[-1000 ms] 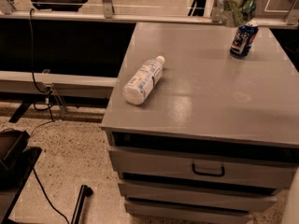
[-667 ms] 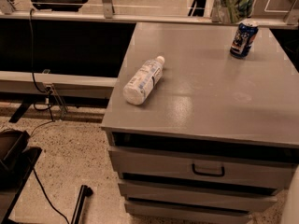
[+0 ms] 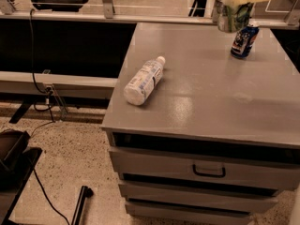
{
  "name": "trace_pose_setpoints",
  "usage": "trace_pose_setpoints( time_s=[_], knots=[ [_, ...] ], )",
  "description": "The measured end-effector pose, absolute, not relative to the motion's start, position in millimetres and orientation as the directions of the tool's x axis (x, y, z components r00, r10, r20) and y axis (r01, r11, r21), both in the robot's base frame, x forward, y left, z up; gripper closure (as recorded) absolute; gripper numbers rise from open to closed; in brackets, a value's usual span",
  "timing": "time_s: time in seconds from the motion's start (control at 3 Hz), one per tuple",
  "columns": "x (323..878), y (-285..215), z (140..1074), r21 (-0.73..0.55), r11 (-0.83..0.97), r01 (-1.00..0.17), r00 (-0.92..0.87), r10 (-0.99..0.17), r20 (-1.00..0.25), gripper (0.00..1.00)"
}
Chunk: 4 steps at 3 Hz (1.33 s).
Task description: Place green can upright
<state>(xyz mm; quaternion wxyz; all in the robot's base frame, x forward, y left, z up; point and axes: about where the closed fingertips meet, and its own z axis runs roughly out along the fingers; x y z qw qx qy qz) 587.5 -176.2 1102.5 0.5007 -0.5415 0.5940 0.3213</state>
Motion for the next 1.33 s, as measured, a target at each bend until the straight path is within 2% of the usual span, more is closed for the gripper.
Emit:
trace_pose_setpoints(
  time_s=[0.67, 1.33],
  knots=[
    [593.3, -211.7, 1069.1, -0.065, 0.252, -0.966, 0.044, -0.086, -0.995, 1.0],
    [581.3, -228.3, 1029.3, -0.038, 0.243, -0.969, 0.03, -0.036, -0.999, 1.0]
  ],
)
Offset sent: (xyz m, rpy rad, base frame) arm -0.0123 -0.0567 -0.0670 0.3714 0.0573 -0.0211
